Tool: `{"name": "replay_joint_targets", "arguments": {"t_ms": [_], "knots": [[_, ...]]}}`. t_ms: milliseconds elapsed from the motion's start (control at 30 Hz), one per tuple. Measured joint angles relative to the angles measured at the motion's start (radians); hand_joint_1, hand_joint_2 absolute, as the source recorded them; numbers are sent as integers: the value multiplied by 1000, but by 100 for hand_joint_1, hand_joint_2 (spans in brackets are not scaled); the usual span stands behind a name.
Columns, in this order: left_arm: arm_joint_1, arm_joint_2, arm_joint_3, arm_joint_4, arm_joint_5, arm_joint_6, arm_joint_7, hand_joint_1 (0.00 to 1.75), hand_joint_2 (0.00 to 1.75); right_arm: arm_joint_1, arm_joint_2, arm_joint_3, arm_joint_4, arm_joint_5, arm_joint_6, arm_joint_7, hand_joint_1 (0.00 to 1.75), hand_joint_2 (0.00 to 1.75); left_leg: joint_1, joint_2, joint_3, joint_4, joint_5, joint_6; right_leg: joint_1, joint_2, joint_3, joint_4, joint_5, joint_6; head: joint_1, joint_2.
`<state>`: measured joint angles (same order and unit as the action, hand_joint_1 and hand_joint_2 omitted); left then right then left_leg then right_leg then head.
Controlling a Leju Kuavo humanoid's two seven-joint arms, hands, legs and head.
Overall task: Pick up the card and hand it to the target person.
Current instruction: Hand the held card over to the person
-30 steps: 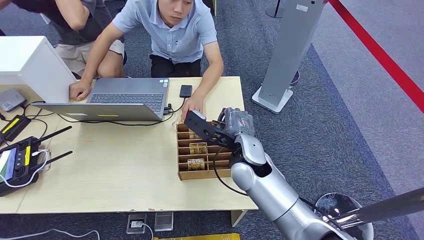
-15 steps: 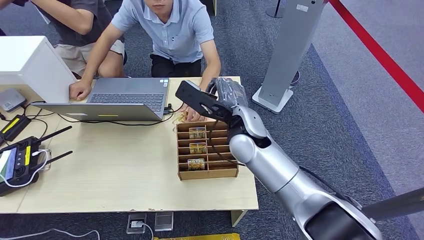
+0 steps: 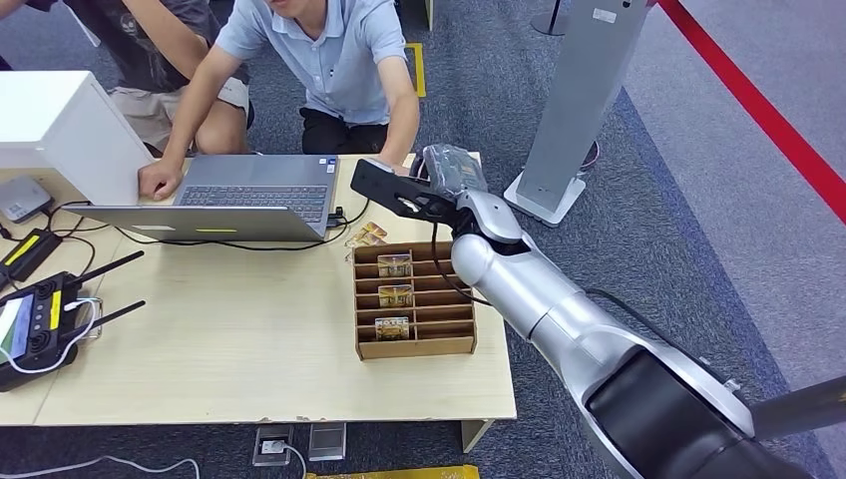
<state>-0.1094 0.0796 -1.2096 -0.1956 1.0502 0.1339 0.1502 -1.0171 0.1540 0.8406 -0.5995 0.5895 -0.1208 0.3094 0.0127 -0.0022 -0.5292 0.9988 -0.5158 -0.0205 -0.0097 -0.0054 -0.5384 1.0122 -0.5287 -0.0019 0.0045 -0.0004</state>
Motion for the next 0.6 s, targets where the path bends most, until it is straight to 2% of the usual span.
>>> {"name": "replay_joint_targets", "arguments": {"t_ms": [200,333,467,600], "knots": [[0,2,-15,0,-4,-9,4,0,175,-29,14,51,75,31,-29,4,166,175,0,0,0,0,0,0,0,0,0,0,0,0,-1,0],[0,2,-28,0,-24,-20,-11,0,175,-36,14,74,92,53,-73,1,0,175,0,0,0,0,0,0,0,0,0,0,0,0,0,0],[0,2,-38,0,-24,-23,-20,0,175,-43,14,91,105,55,-98,-6,0,175,0,0,0,0,0,0,0,0,0,0,0,0,0,0],[0,2,-40,0,-1,-13,-31,0,175,-51,11,99,111,30,-162,-19,0,175,0,0,1,0,0,0,0,0,0,0,0,0,-1,0]]}}
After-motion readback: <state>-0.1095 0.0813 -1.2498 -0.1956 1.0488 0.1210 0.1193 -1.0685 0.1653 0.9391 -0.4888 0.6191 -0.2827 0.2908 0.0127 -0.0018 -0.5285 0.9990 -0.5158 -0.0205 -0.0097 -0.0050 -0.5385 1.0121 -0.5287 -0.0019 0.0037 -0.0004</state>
